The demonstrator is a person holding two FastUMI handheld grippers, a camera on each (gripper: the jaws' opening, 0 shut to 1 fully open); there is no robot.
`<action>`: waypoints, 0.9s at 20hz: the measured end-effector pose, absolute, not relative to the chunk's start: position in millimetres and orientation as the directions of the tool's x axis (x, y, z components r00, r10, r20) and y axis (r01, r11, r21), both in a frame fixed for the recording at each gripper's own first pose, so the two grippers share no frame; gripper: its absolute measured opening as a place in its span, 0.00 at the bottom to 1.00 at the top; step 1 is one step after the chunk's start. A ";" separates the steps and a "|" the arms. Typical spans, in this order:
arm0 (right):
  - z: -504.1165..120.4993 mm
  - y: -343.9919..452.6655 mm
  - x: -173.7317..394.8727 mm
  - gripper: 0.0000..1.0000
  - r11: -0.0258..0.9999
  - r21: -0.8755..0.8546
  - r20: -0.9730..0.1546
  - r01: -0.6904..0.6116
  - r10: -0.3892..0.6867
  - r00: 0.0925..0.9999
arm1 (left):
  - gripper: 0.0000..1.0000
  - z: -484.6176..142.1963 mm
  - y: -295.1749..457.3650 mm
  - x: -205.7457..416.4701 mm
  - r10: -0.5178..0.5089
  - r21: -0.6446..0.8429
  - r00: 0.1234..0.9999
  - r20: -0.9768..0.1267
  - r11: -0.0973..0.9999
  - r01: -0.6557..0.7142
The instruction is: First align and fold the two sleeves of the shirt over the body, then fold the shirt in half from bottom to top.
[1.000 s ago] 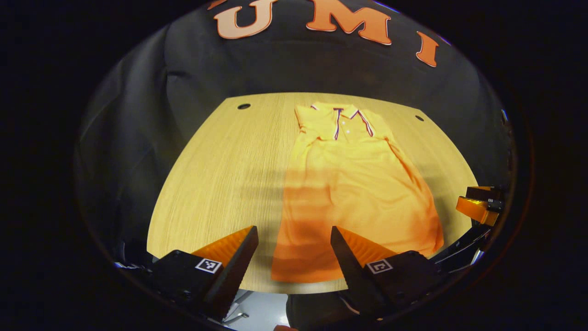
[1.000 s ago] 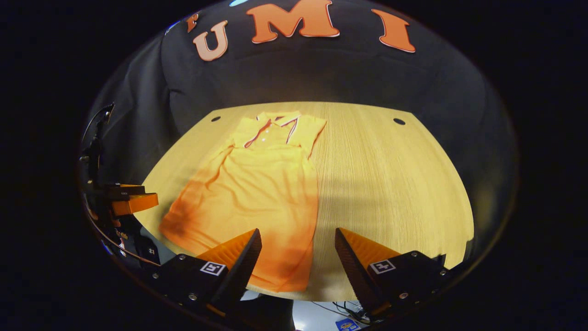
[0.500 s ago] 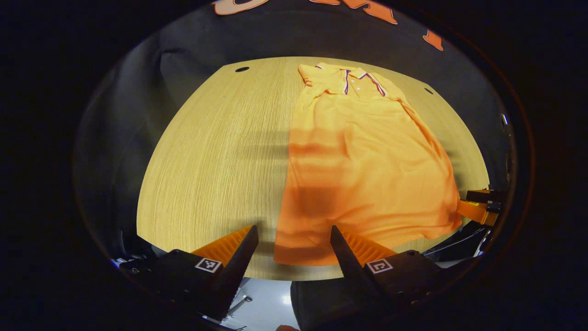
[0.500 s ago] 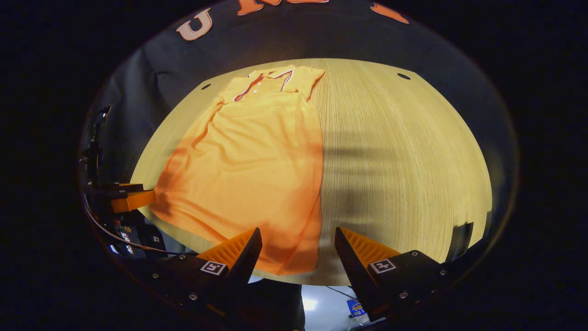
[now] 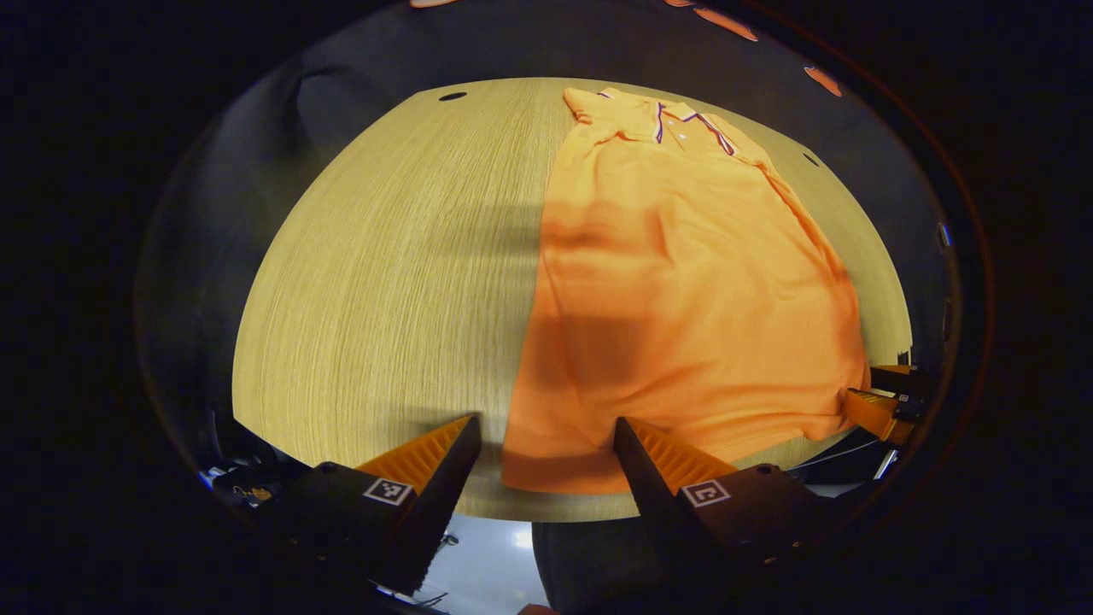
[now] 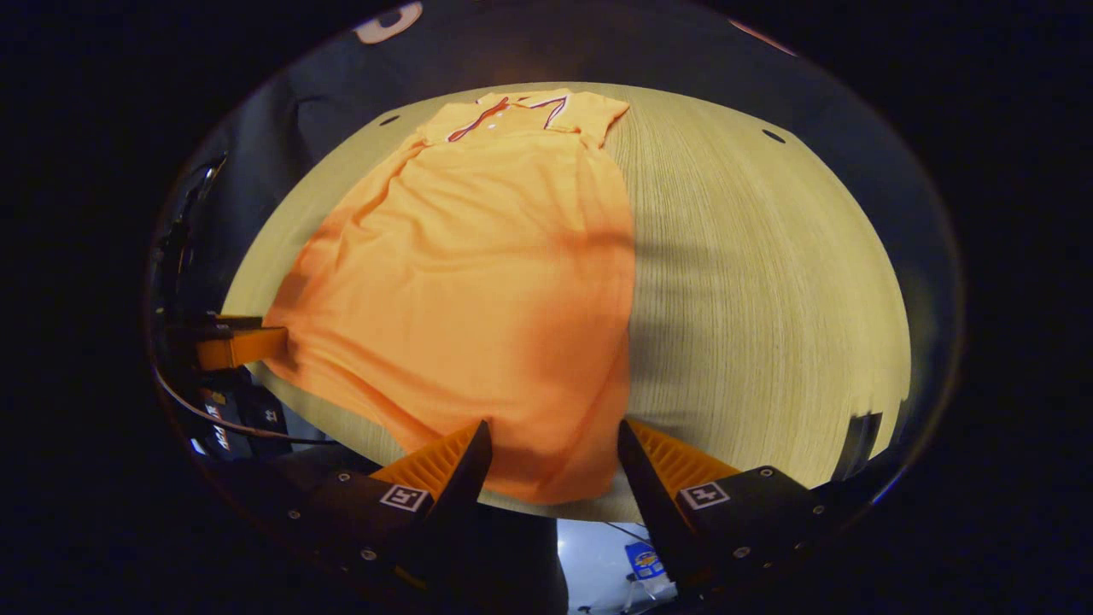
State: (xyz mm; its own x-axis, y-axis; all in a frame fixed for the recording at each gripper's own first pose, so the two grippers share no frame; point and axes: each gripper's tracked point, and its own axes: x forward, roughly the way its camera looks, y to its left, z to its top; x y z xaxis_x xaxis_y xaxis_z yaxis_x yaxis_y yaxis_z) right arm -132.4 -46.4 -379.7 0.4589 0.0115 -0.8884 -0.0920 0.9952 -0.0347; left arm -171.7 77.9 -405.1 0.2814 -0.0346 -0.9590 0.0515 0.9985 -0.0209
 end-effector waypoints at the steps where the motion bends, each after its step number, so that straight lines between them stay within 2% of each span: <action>1: -380.8 -46.4 -133.1 0.87 0.995 -0.039 -0.893 -0.090 0.006 0.450 | 0.99 -403.5 74.1 -169.4 -0.039 -0.021 0.291 -0.956 0.998 0.063; 3: -380.3 -48.0 -132.2 0.72 0.999 -0.019 -0.897 -0.035 -0.001 0.441 | 0.98 -404.3 65.5 -167.6 -0.049 -0.021 0.308 -0.950 0.995 0.094; 4: -380.8 -51.7 -129.7 0.52 1.000 0.002 -0.897 0.009 -0.002 0.441 | 0.97 -402.2 61.0 -167.5 -0.053 -0.022 0.314 -0.948 0.994 0.104; 5: -380.2 -48.7 -130.5 0.36 0.999 0.033 -0.901 0.023 0.020 0.433 | 0.93 -399.7 57.2 -167.8 -0.056 -0.022 0.315 -0.947 0.994 0.109; 6: -381.8 -43.8 -133.8 0.37 0.998 0.064 -0.910 0.018 0.051 0.410 | 0.81 -403.6 52.2 -167.0 -0.063 -0.030 0.316 -0.947 0.993 0.110; 7: -386.6 -41.0 -131.0 0.36 0.995 0.092 -0.910 0.029 0.072 0.409 | 0.74 -405.2 47.2 -164.9 -0.071 -0.033 0.315 -0.946 0.992 0.123; 8: -379.2 -34.1 -133.1 0.23 0.983 0.173 -0.893 0.062 0.130 0.431 | 0.53 -404.2 41.4 -166.5 -0.089 -0.049 0.321 -0.943 0.990 0.131; 9: -380.9 -13.1 -138.8 0.10 0.949 0.307 -0.877 0.070 0.253 0.409 | 0.31 -401.5 40.7 -169.5 -0.084 -0.047 0.314 -0.946 0.991 0.125; 10: -382.1 -0.2 -148.6 0.10 0.907 0.406 -0.862 0.109 0.340 0.375 | 0.10 -399.7 37.2 -168.2 -0.091 -0.047 0.304 -0.948 0.988 0.150; 12: -379.3 -5.7 -145.2 0.11 0.888 0.439 -0.844 0.141 0.353 0.403 | 0.10 -401.2 29.7 -169.7 -0.139 -0.093 0.287 -0.948 0.981 0.170; 15: -361.1 -7.9 -135.7 0.10 0.876 0.471 -0.814 0.105 0.386 0.434 | 0.10 -390.6 25.8 -159.9 -0.188 -0.149 0.303 -0.934 0.978 0.145; 16: -363.0 -9.6 -128.1 0.10 0.871 0.475 -0.807 0.128 0.372 0.459 | 0.10 -386.6 23.1 -155.3 -0.208 -0.173 0.308 -0.928 0.975 0.137; 17: -353.1 -11.8 -132.2 0.05 0.861 0.495 -0.804 0.115 0.404 0.436 | 0.10 -383.0 24.0 -149.4 -0.213 -0.177 0.318 -0.924 0.974 0.139; 18: -360.4 -4.3 -127.6 0.06 0.852 0.513 -0.791 0.111 0.418 0.446 | 0.10 -380.3 28.1 -141.9 -0.201 -0.169 0.332 -0.922 0.978 0.123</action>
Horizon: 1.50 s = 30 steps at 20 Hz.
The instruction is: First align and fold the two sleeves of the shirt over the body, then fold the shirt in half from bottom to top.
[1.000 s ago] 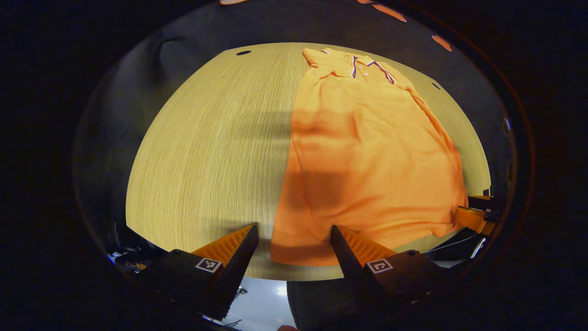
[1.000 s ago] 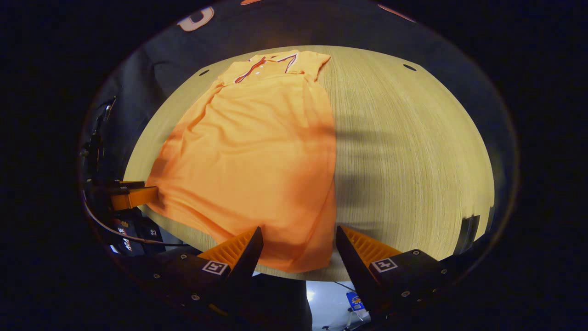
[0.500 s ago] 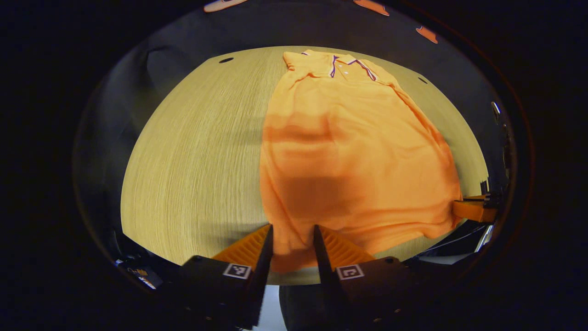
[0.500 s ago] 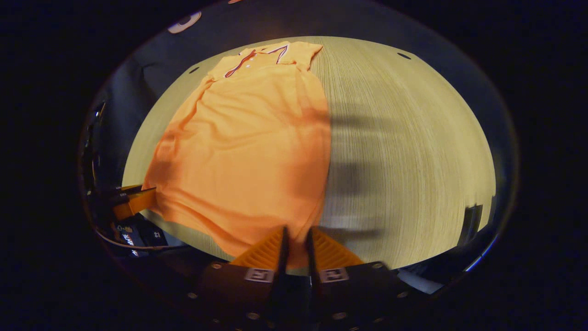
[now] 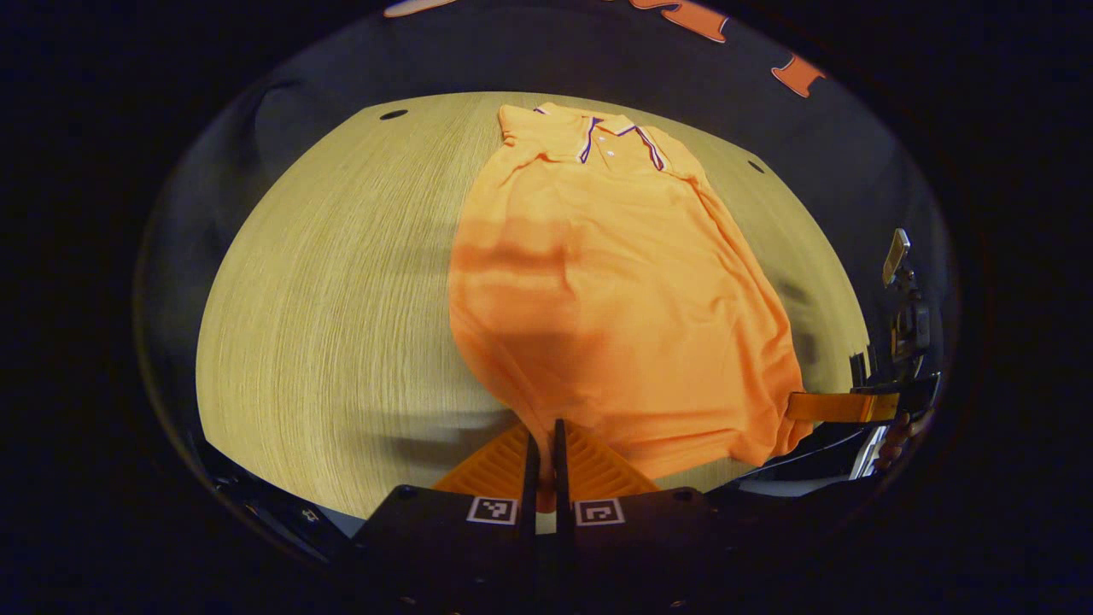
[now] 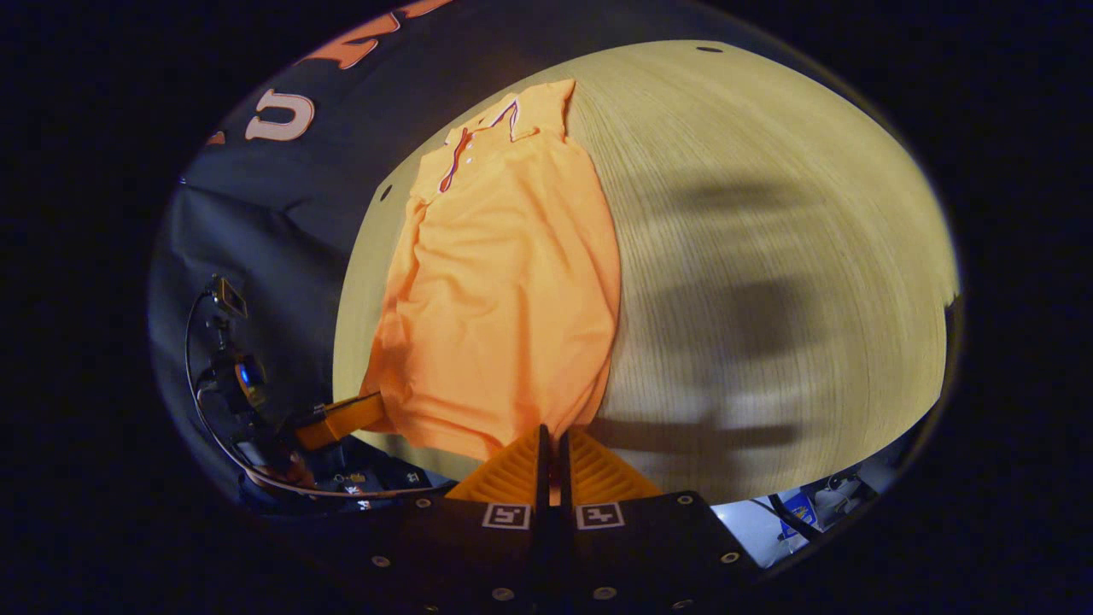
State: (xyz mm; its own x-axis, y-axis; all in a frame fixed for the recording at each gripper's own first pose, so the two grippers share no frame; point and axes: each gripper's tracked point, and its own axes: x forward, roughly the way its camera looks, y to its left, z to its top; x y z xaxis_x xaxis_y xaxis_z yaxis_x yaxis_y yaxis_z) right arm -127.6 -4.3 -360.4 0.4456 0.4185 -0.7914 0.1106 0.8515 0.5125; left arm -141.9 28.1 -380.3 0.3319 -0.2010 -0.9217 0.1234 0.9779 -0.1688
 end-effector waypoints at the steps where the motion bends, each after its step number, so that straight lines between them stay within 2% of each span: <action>1: -358.1 -3.6 -125.7 0.05 0.845 0.524 -0.784 0.109 0.428 0.450 | 0.02 -382.4 25.6 -142.5 -0.206 -0.177 0.323 -0.924 0.977 0.119; 3: -355.9 -7.3 -122.5 0.05 0.847 0.521 -0.781 0.109 0.421 0.461 | 0.02 -376.2 25.5 -140.7 -0.205 -0.161 0.335 -0.920 0.975 0.154; 4: -350.5 -12.6 -121.2 0.01 0.852 0.513 -0.782 0.104 0.414 0.466 | 0.02 -371.6 26.1 -138.7 -0.201 -0.153 0.338 -0.919 0.974 0.165; 10: -317.2 -33.3 -96.3 0.03 0.817 0.563 -0.726 0.125 0.417 0.547 | 0.01 -335.1 28.0 -115.1 -0.251 -0.235 0.392 -0.885 0.968 0.089; 16: -278.6 -37.6 -72.6 0.03 0.768 0.631 -0.653 0.110 0.450 0.609 | 0.02 -292.1 16.4 -82.9 -0.287 -0.257 0.464 -0.838 0.958 0.129; 19: -251.3 -38.0 -46.4 0.03 0.755 0.650 -0.618 0.090 0.455 0.641 | 0.02 -273.3 7.6 -56.9 -0.319 -0.273 0.491 -0.811 0.948 0.167; 27: -203.9 -58.1 23.7 0.03 0.774 0.622 -0.598 0.119 0.372 0.710 | 0.02 -241.8 11.2 45.3 -0.368 -0.291 0.559 -0.743 0.930 0.225; 30: -211.0 -57.2 47.2 0.03 0.755 0.636 -0.615 0.160 0.369 0.697 | 0.01 -260.6 13.4 69.0 -0.376 -0.307 0.525 -0.764 0.927 0.216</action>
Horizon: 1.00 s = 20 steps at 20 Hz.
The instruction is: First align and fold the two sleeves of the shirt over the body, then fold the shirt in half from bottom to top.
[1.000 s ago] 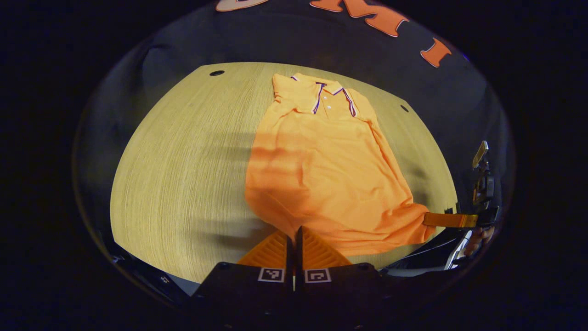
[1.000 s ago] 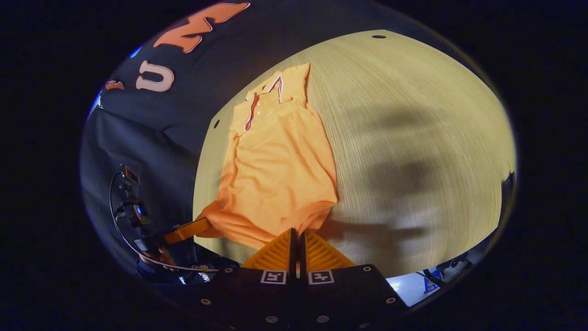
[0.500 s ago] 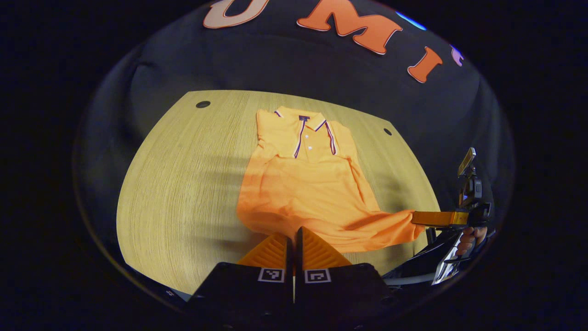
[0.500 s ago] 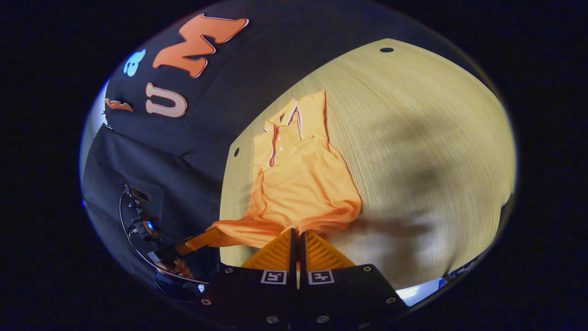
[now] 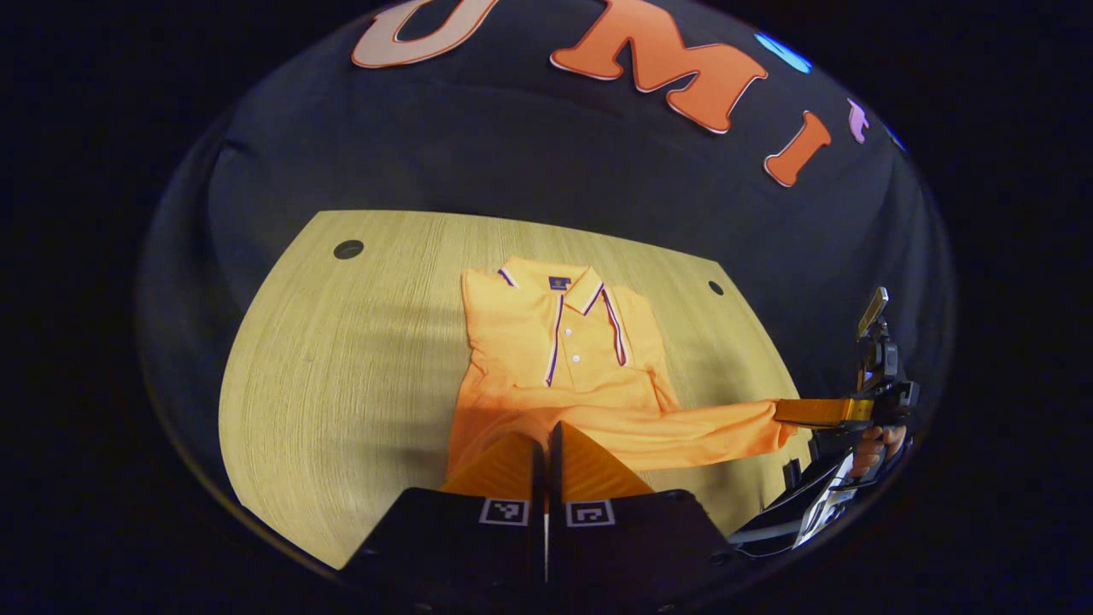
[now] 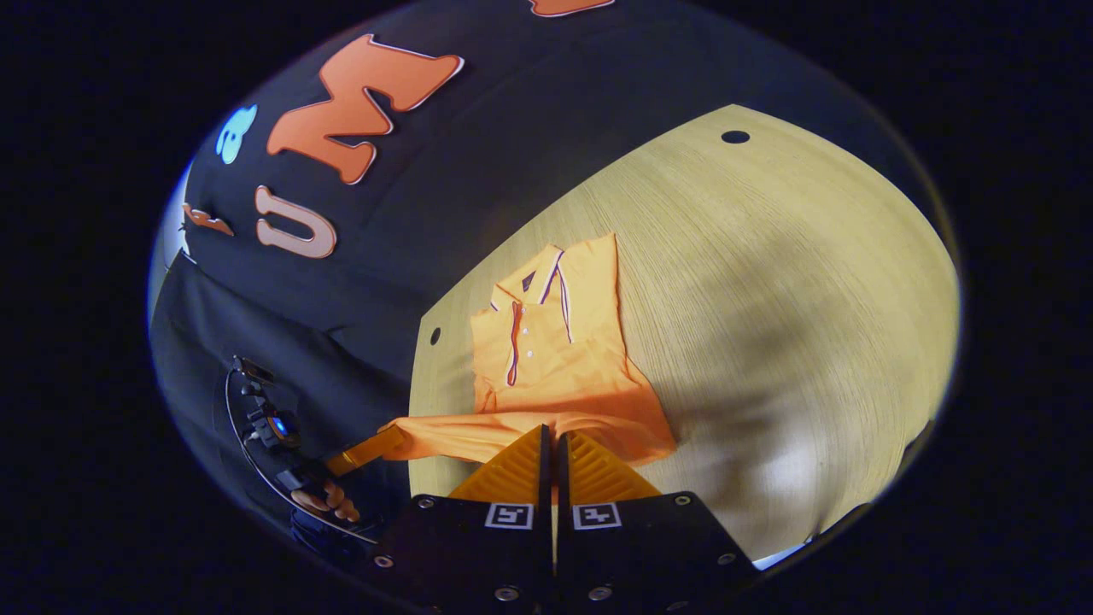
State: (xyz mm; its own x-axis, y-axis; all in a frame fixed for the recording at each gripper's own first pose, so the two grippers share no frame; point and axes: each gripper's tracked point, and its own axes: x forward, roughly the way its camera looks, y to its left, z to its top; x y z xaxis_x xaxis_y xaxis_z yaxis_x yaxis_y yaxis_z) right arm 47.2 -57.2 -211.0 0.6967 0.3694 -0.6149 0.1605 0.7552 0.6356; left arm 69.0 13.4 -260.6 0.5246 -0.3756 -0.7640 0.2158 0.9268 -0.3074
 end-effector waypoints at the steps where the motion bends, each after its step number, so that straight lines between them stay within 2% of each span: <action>1: -212.5 -56.0 57.8 0.03 0.752 0.638 -0.618 0.169 0.368 0.694 | 0.01 -263.6 12.8 79.8 -0.378 -0.306 0.520 -0.766 0.926 0.223; 6: -221.5 -60.3 114.4 0.03 0.782 0.589 -0.667 0.202 0.331 0.667 | 0.02 -282.1 6.0 136.1 -0.424 -0.354 0.488 -0.763 0.906 0.233; 11: -235.3 -61.2 167.2 0.03 0.783 0.572 -0.705 0.244 0.317 0.634 | 0.01 -312.7 8.8 179.4 -0.403 -0.320 0.447 -0.799 0.913 0.251; 14: -230.8 -63.4 199.2 0.03 0.792 0.561 -0.709 0.241 0.309 0.634 | 0.01 -315.2 5.5 212.3 -0.420 -0.340 0.468 -0.777 0.907 0.250; 20: -224.9 -73.7 274.5 0.03 0.808 0.533 -0.717 0.249 0.276 0.640 | 0.01 -324.8 12.3 280.9 -0.387 -0.301 0.498 -0.776 0.921 0.248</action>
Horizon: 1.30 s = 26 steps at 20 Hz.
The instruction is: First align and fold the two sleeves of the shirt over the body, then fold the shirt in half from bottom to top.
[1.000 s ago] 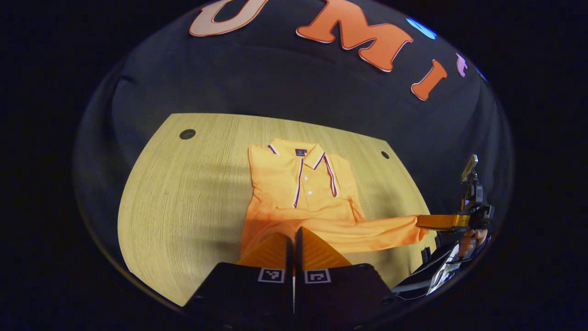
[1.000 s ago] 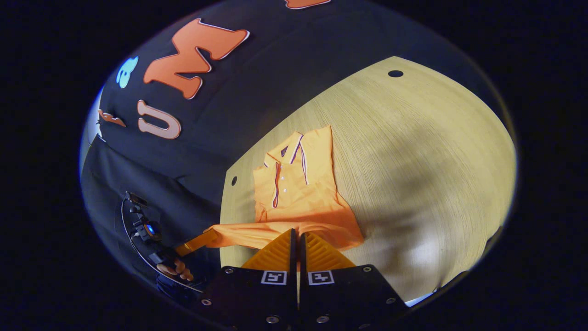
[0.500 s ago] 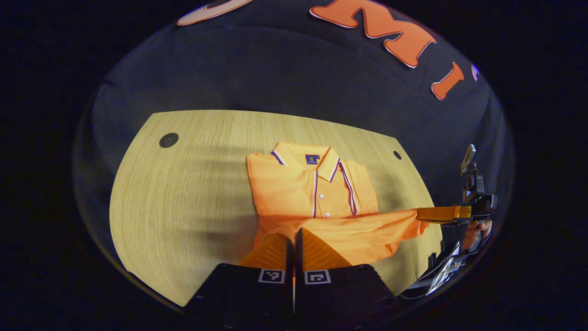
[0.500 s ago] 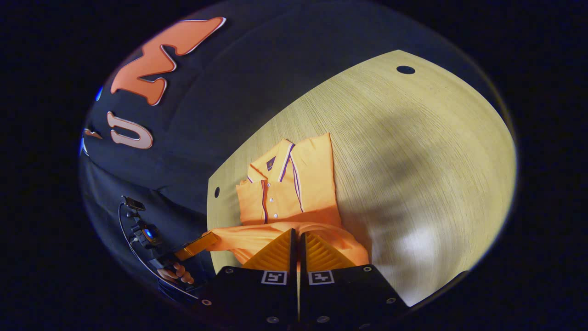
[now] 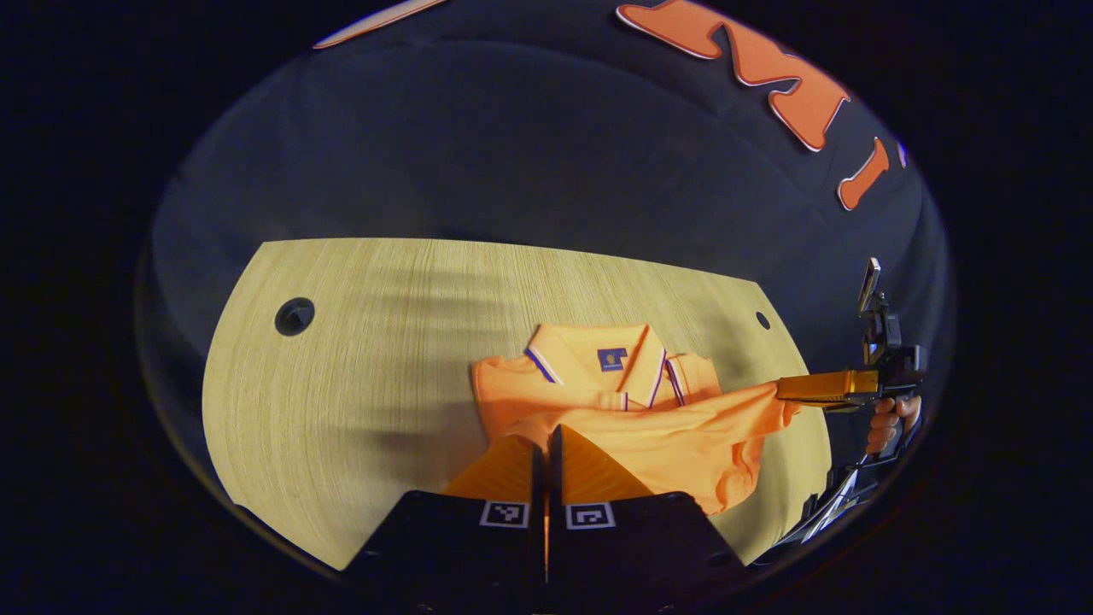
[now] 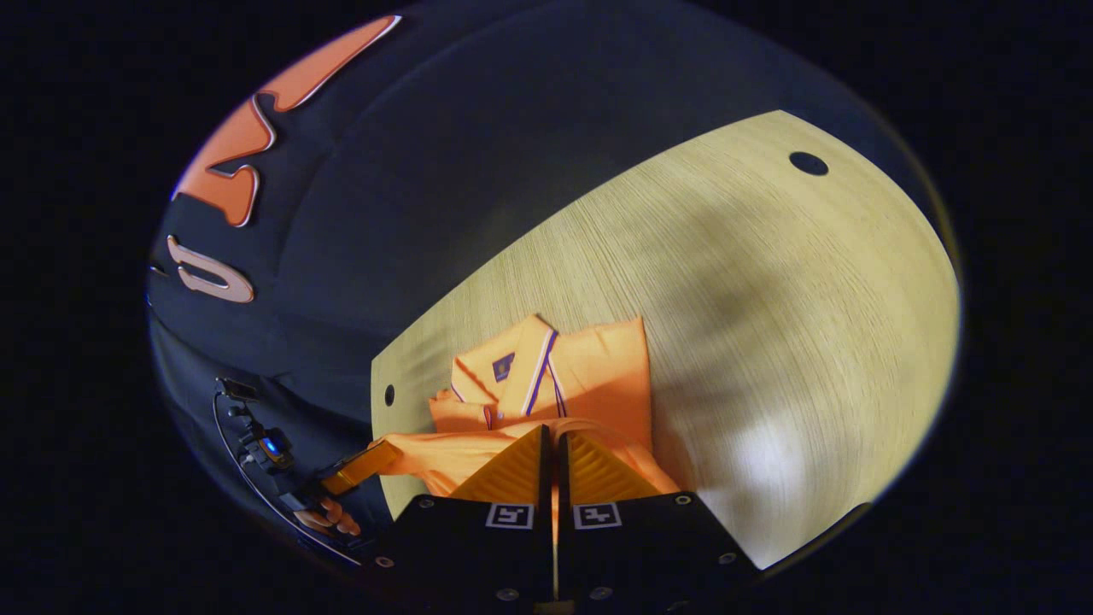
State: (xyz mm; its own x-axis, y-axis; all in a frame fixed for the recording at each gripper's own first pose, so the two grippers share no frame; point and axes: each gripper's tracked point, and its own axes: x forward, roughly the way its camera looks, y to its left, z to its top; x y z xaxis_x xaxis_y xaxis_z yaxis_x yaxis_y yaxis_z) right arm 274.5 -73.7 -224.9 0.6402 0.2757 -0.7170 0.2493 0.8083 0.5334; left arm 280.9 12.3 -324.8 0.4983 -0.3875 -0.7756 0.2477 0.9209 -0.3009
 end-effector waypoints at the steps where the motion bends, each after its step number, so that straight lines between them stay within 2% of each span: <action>1: -224.5 -74.9 286.1 0.03 0.805 0.535 -0.719 0.257 0.273 0.639 | 0.01 -326.4 12.3 289.7 -0.385 -0.295 0.500 -0.776 0.922 0.253; 3: -229.5 -74.8 301.9 0.03 0.800 0.532 -0.732 0.279 0.269 0.626 | 0.01 -331.9 14.4 305.1 -0.366 -0.281 0.510 -0.779 0.930 0.238; 5: -240.8 -83.3 311.0 0.03 0.823 0.474 -0.771 0.313 0.216 0.599 | 0.02 -339.9 9.7 308.4 -0.374 -0.295 0.480 -0.794 0.927 0.233; 7: -241.0 -84.3 326.1 0.03 0.841 0.439 -0.767 0.316 0.168 0.620 | 0.02 -351.1 15.2 319.7 -0.331 -0.243 0.491 -0.806 0.941 0.235; 9: -239.0 -85.6 344.9 0.03 0.810 0.480 -0.736 0.337 0.163 0.657 | 0.02 -353.0 15.5 329.2 -0.303 -0.197 0.513 -0.803 0.947 0.253; 11: -225.8 -87.6 350.4 0.24 0.788 0.509 -0.713 0.345 0.161 0.683 | 0.16 -343.0 17.8 333.9 -0.288 -0.155 0.535 -0.795 0.948 0.280; 12: -219.8 -90.5 352.6 0.45 0.796 0.509 -0.692 0.326 0.154 0.705 | 0.34 -330.8 13.4 335.5 -0.299 -0.160 0.549 -0.780 0.944 0.287; 14: -204.7 -93.7 348.2 0.65 0.817 0.494 -0.662 0.296 0.133 0.738 | 0.72 -318.6 14.8 335.2 -0.285 -0.140 0.583 -0.761 0.949 0.282; 15: -196.5 -96.3 343.6 0.58 0.829 0.480 -0.652 0.285 0.120 0.748 | 0.92 -312.3 18.2 339.1 -0.258 -0.113 0.609 -0.750 0.957 0.267; 16: -188.5 -98.0 339.7 0.76 0.846 0.462 -0.637 0.268 0.106 0.764 | 1.00 -299.1 24.2 341.7 -0.232 -0.090 0.639 -0.734 0.965 0.247; 18: -165.2 -100.3 327.8 0.84 0.886 0.408 -0.595 0.221 0.074 0.801 | 1.00 -270.3 26.7 336.9 -0.212 -0.074 0.686 -0.696 0.972 0.224; 20: -146.8 -100.7 308.2 0.90 0.924 0.333 -0.563 0.189 0.034 0.826 | 0.99 -244.4 24.0 322.7 -0.233 -0.091 0.709 -0.666 0.968 0.233; 21: -136.6 -97.7 297.7 0.80 0.935 0.313 -0.550 0.169 0.033 0.834 | 0.99 -230.7 21.8 313.6 -0.241 -0.092 0.723 -0.648 0.967 0.240; 22: -124.9 -89.8 286.4 0.90 0.942 0.304 -0.532 0.144 0.042 0.846 | 0.99 -217.2 18.6 304.3 -0.238 -0.080 0.739 -0.631 0.967 0.243; 26: -84.1 -74.7 248.1 0.91 0.962 0.261 -0.449 0.080 0.047 0.892 | 0.99 -167.0 1.1 262.7 -0.240 -0.064 0.809 -0.537 0.968 0.245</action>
